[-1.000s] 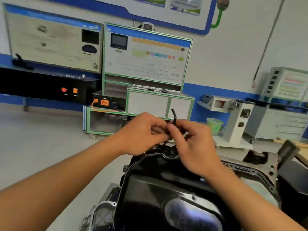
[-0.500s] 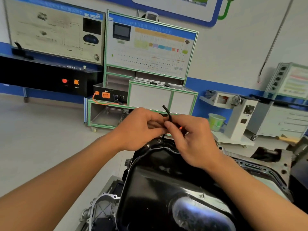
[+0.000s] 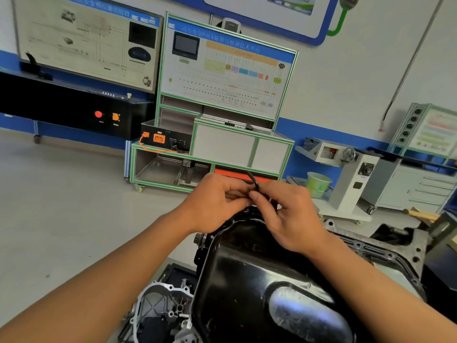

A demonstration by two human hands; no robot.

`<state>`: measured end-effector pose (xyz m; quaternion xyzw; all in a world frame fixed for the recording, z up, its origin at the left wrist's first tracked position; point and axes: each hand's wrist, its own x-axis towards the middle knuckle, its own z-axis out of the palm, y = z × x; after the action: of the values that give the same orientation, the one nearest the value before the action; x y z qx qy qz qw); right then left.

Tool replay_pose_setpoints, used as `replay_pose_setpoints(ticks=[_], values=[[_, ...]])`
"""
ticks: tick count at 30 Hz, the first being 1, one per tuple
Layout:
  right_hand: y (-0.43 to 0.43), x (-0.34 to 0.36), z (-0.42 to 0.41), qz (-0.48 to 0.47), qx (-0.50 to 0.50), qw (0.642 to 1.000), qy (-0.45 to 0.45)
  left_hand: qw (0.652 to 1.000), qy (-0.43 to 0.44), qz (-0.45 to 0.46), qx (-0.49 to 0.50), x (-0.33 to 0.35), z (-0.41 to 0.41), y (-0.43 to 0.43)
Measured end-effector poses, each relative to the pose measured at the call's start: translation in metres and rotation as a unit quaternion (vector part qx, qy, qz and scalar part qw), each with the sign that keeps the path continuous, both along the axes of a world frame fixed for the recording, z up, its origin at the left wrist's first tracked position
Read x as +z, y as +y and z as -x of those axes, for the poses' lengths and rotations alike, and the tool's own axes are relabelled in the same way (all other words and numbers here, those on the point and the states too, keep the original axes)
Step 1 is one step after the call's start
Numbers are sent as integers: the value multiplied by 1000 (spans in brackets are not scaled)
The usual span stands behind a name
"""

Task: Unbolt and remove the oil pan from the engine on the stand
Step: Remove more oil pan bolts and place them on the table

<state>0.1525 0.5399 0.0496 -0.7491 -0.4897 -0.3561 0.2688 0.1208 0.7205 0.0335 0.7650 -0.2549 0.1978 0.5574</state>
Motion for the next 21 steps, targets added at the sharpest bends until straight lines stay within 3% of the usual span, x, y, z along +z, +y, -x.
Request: replay_pose_setpoints(ticks=[9,16,21], values=[[2,-1,-6,25,-12,1000,-3,995,-84,-14,54,-12,-10,2],[6,-2,-1,-63,-16,997,-38,990,-104,-25,92,-14,-9,-3],[20,4,3,50,22,998,-25,985,-120,-32,122,-19,-1,8]])
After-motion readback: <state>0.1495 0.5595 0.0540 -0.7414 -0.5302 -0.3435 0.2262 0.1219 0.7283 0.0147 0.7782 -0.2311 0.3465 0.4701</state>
